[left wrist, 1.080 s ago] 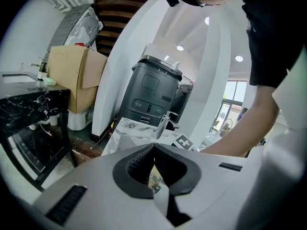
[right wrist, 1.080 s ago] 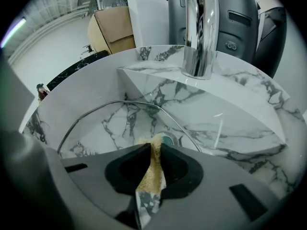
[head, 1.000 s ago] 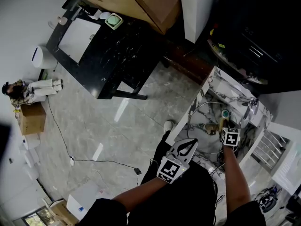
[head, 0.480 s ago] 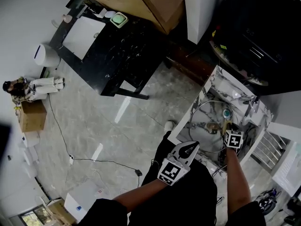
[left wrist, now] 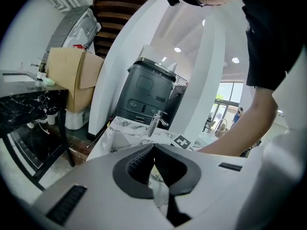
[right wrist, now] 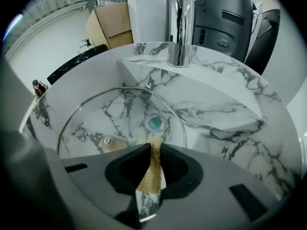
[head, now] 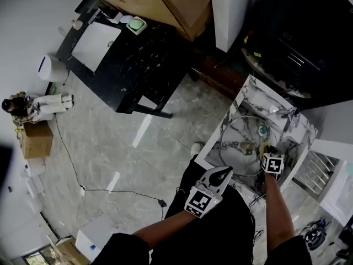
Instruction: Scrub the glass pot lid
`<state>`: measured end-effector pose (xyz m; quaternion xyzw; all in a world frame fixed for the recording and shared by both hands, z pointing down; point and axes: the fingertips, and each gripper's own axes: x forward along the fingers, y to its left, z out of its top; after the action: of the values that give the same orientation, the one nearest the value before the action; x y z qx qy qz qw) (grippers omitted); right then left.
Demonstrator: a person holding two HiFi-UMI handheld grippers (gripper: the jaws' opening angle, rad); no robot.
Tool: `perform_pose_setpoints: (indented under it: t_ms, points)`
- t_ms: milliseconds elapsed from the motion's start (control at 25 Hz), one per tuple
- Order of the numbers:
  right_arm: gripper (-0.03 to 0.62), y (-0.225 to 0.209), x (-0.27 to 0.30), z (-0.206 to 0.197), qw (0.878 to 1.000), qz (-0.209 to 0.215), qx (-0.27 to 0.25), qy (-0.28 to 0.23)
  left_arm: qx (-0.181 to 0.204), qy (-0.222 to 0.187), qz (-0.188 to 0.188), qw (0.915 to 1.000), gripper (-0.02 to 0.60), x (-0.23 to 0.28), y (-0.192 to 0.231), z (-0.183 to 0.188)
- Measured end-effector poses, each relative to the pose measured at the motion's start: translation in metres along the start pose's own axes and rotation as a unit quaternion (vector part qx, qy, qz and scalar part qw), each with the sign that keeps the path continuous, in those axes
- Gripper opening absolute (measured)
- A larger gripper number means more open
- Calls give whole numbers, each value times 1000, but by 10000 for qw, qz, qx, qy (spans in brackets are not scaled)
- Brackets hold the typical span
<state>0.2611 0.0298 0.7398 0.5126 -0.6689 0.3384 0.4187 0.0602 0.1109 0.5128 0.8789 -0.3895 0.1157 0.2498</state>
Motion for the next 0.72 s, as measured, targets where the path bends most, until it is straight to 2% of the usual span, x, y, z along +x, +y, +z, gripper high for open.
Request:
perform_pose_setpoints:
  t_ms: [360, 560, 720]
  points:
    - [60, 19, -7, -19, 9992, 300, 186, 212, -78, -40, 107, 9999, 15, -5, 4, 0]
    - [61, 29, -12, -29, 9988, 373, 190, 264, -257, -199, 156, 9993, 15, -6, 4, 1]
    - [60, 39, -12, -34, 9981, 502, 136, 324, -184, -85, 146, 9997, 15, -7, 4, -2]
